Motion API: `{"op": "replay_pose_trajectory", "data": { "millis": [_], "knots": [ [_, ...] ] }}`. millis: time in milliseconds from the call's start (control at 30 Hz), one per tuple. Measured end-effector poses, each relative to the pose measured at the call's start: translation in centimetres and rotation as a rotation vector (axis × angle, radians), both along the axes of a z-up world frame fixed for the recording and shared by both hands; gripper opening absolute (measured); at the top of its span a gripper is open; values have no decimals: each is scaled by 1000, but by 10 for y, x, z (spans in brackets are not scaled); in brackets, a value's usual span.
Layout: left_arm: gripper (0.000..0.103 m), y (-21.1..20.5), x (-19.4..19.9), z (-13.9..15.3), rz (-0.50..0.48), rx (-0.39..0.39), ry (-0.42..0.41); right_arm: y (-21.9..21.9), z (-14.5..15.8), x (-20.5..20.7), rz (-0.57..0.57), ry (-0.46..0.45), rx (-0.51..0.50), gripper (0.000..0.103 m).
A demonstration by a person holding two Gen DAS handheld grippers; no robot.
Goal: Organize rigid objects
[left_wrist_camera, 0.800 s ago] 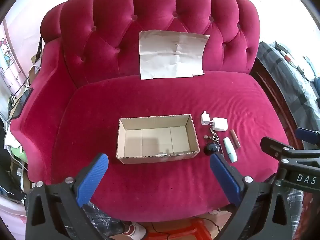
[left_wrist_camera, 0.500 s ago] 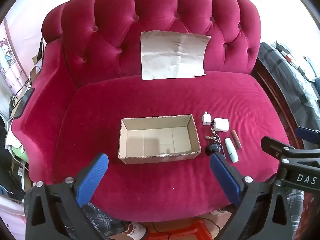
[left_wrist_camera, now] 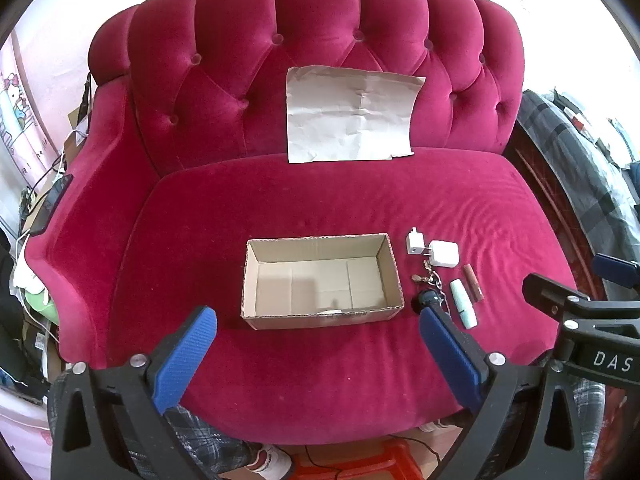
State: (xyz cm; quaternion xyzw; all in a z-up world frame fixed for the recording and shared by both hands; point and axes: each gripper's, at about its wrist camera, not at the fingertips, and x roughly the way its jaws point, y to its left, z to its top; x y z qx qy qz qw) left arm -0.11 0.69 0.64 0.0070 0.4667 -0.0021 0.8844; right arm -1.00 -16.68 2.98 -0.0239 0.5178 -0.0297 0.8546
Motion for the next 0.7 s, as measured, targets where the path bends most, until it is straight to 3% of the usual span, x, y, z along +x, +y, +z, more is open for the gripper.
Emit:
{"op": "replay_pose_trajectory", "data": {
  "millis": [700],
  "knots": [
    [103, 2, 0, 4, 1, 6, -7, 3, 2, -1, 9, -11, -7, 103]
  ]
}}
